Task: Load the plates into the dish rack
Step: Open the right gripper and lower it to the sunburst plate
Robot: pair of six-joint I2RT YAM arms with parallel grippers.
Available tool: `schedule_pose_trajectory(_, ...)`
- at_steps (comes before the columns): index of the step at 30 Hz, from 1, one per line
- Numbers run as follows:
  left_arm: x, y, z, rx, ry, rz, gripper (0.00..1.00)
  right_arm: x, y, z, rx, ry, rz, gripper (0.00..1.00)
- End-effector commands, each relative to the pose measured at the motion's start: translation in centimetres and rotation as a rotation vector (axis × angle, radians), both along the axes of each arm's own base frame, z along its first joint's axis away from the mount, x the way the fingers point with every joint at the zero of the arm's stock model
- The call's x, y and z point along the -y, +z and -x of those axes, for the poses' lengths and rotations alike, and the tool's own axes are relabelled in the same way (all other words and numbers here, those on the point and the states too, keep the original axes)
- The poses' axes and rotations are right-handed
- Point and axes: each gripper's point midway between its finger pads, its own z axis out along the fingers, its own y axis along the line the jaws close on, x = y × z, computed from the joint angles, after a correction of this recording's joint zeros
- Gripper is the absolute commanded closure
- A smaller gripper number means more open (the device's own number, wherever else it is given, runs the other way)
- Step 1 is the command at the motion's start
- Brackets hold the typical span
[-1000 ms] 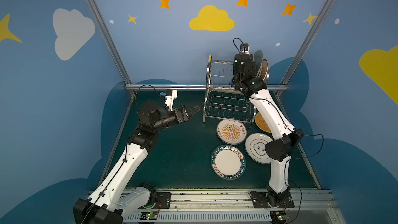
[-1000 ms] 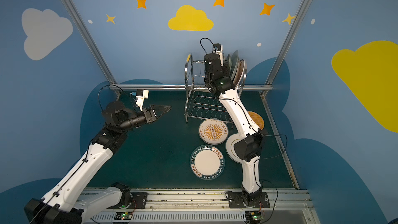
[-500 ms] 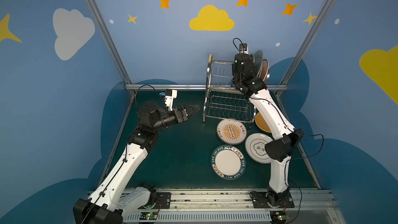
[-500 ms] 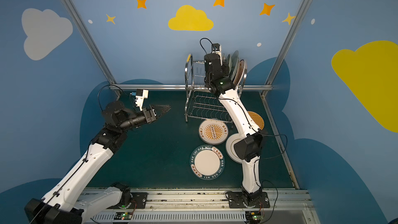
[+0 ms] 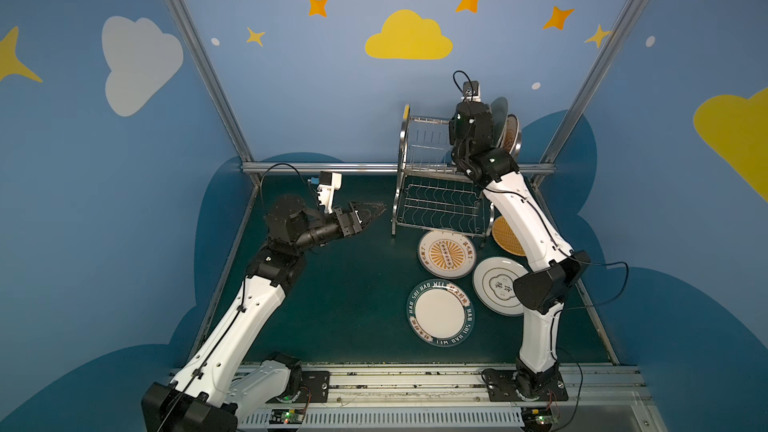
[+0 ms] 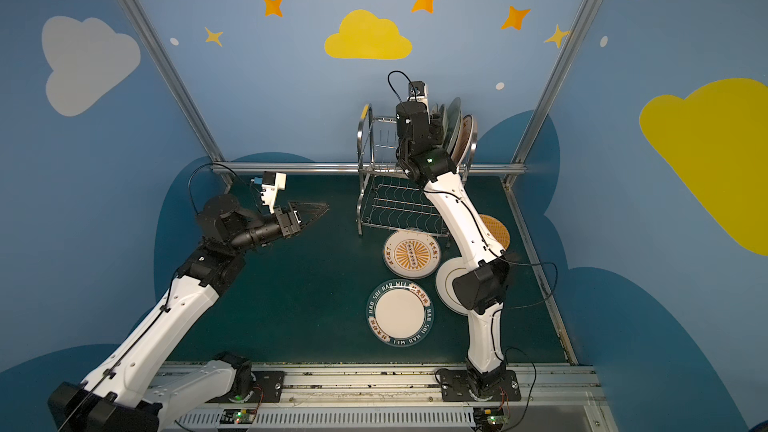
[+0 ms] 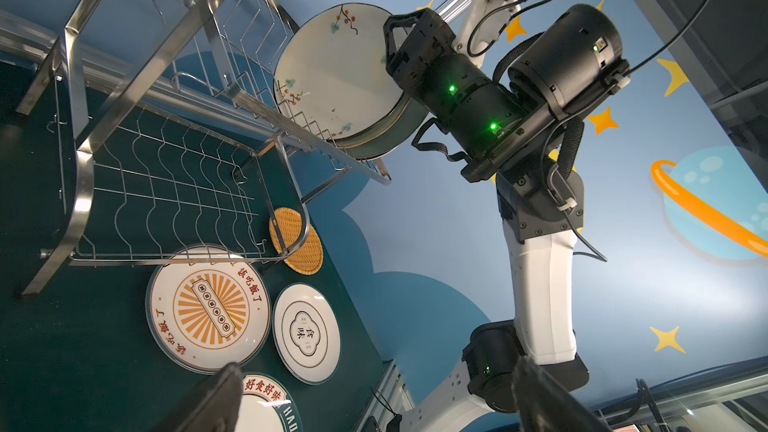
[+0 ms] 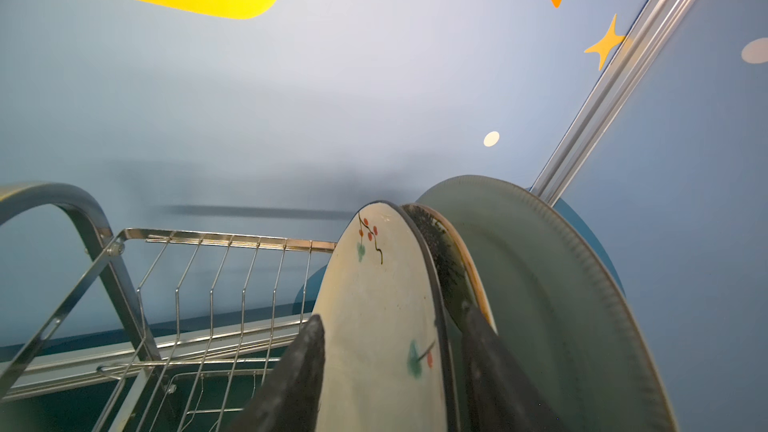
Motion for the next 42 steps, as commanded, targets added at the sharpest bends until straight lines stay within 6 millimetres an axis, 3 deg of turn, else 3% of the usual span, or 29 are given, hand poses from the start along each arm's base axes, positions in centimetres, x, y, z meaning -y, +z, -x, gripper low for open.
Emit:
schedule_pose_trajectory(1,0.0,0.3,0.0,0.021,-0.009,0.009,0.0,0.8,3.2,1.7,0.06,0.011,-0.037,0.45)
schedule_pose_trajectory(13,-0.1,0.4,-0.1,0.019,-0.007,0.012,0.0,0.1,6.3,3.8,0.118,0.039,-0.05,0.42)
schedule_pose_trajectory(23,-0.2,0.5,0.0,0.018,-0.001,0.014,0.0,-0.4,10.0,7.3,0.182,0.073,-0.052,0.25)
schedule_pose_trajectory(27,-0.1,0.5,-0.1,0.011,-0.004,0.022,0.0,-0.7,10.3,9.7,0.173,0.111,-0.062,0.16)
schedule_pose_trajectory(33,0.1,0.2,-0.2,-0.006,-0.009,0.031,0.0,-1.1,7.5,14.5,0.123,0.291,-0.174,0.11)
schedule_pose_trajectory(42,1.5,-1.2,-0.1,-0.037,-0.021,-0.003,0.0,0.6,-2.4,19.5,-0.078,0.382,-0.249,0.1)
